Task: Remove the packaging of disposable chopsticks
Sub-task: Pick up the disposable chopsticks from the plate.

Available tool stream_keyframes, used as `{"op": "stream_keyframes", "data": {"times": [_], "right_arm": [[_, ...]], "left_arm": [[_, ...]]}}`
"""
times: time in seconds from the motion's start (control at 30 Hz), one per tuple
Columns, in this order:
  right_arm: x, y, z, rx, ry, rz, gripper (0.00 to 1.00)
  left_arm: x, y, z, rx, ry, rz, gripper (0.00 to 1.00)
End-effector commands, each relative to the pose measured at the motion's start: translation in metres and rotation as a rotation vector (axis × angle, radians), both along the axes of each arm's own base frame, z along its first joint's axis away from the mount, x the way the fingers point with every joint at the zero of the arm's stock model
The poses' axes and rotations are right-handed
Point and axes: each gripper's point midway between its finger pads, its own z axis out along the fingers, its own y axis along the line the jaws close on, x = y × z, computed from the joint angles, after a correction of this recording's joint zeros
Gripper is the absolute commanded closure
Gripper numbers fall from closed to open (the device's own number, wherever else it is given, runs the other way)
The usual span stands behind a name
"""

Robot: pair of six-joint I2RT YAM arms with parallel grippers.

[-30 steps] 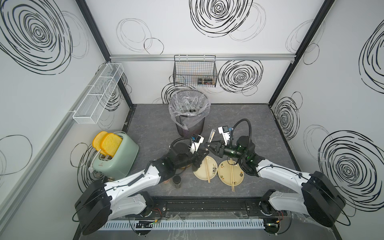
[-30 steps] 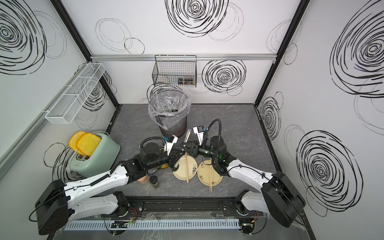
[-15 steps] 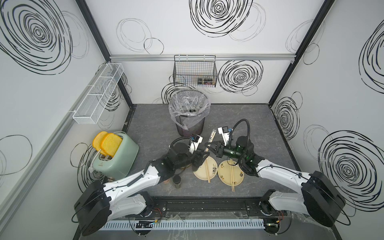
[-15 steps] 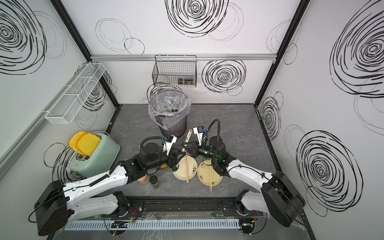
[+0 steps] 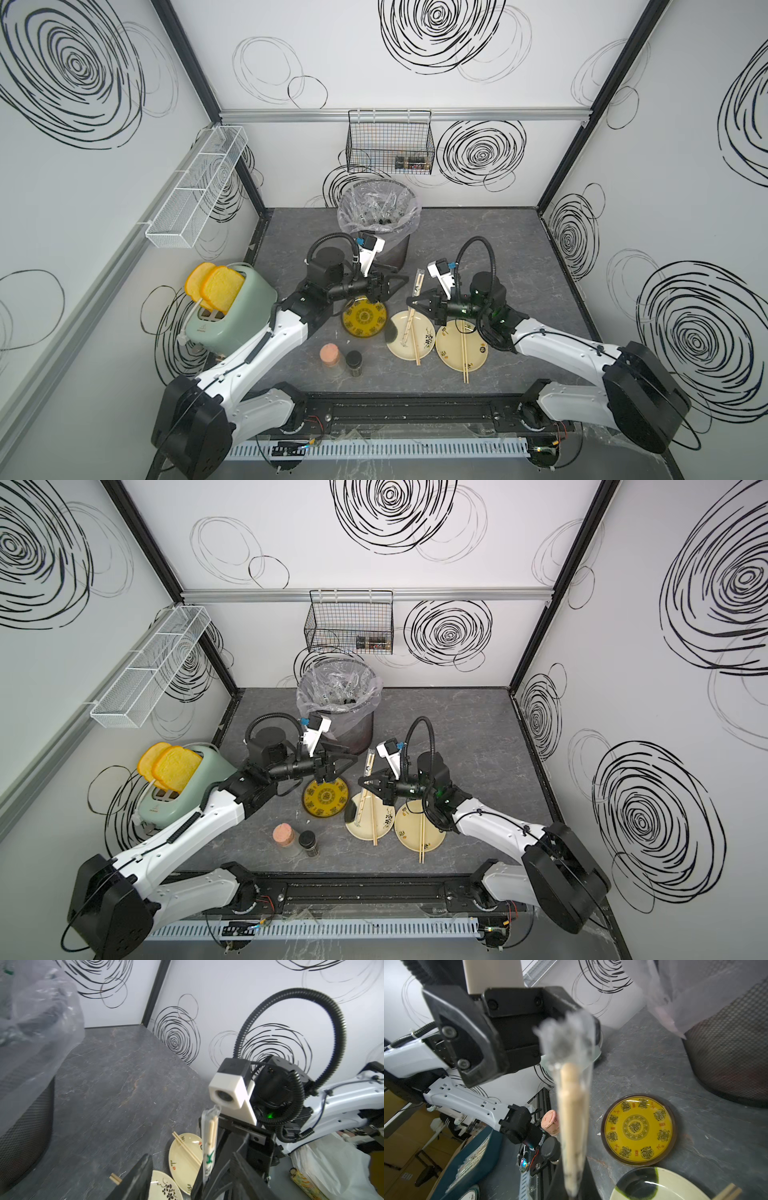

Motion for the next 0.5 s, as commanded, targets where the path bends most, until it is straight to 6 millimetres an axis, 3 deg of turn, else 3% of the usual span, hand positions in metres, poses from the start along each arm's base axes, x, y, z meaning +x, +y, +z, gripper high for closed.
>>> {"op": "stream_keyframes", "data": {"times": [0.0, 0.27, 0.47], "right_arm": [[-0.010, 0.011, 0.020, 0.041, -0.071, 0.078, 1.00], [-0.013, 0.018, 0.022, 0.046, -0.071, 0.097, 1.00], [-0.017, 0.022, 0.026, 0.053, -0.077, 0.122, 1.00]], "left_arm": [[-0.020, -0.014, 0.025, -0.065, -0.077, -0.150, 0.36], [-0.027, -0.022, 0.013, -0.053, -0.045, -0.178, 0.37], [-0.023, -0.022, 0.005, -0.038, -0.035, -0.157, 0.60]]}}
